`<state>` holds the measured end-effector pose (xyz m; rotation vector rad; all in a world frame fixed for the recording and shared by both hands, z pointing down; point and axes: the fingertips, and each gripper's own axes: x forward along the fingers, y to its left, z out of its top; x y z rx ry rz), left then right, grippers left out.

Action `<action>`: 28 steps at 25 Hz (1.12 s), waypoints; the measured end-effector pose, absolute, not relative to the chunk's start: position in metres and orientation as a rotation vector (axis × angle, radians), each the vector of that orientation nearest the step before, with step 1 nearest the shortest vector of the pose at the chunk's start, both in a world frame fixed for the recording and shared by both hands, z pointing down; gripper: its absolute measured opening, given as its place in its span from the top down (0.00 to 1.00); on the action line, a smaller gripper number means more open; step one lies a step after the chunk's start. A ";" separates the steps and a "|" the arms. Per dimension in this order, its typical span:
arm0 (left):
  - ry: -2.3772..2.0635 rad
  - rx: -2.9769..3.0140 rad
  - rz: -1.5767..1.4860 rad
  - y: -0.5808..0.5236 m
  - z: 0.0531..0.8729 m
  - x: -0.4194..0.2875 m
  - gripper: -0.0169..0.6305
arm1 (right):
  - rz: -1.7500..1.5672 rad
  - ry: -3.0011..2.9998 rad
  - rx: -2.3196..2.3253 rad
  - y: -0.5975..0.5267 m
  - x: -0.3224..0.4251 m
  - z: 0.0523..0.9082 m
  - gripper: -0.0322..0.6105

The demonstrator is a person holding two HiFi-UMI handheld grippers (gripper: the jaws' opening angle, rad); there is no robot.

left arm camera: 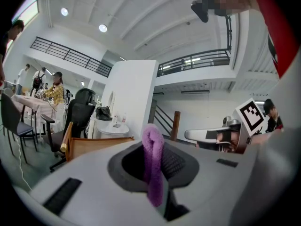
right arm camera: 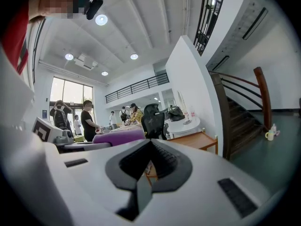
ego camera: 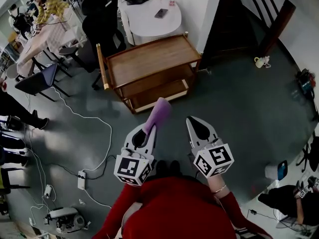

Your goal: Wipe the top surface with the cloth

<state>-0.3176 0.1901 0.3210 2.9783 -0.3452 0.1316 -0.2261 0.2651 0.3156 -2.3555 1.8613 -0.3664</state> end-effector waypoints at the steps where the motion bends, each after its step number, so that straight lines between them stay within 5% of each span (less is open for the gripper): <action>1: -0.345 2.978 0.132 0.188 0.321 -0.317 0.90 | -0.371 1.854 -2.349 0.264 -0.225 0.316 0.93; 18: -0.303 2.966 0.139 0.133 0.330 -0.276 0.90 | -0.390 1.679 -2.482 0.253 -0.156 0.319 0.93; 28: -0.417 2.926 0.211 0.064 0.345 -0.157 0.90 | -0.360 1.737 -2.441 0.185 -0.026 0.317 0.93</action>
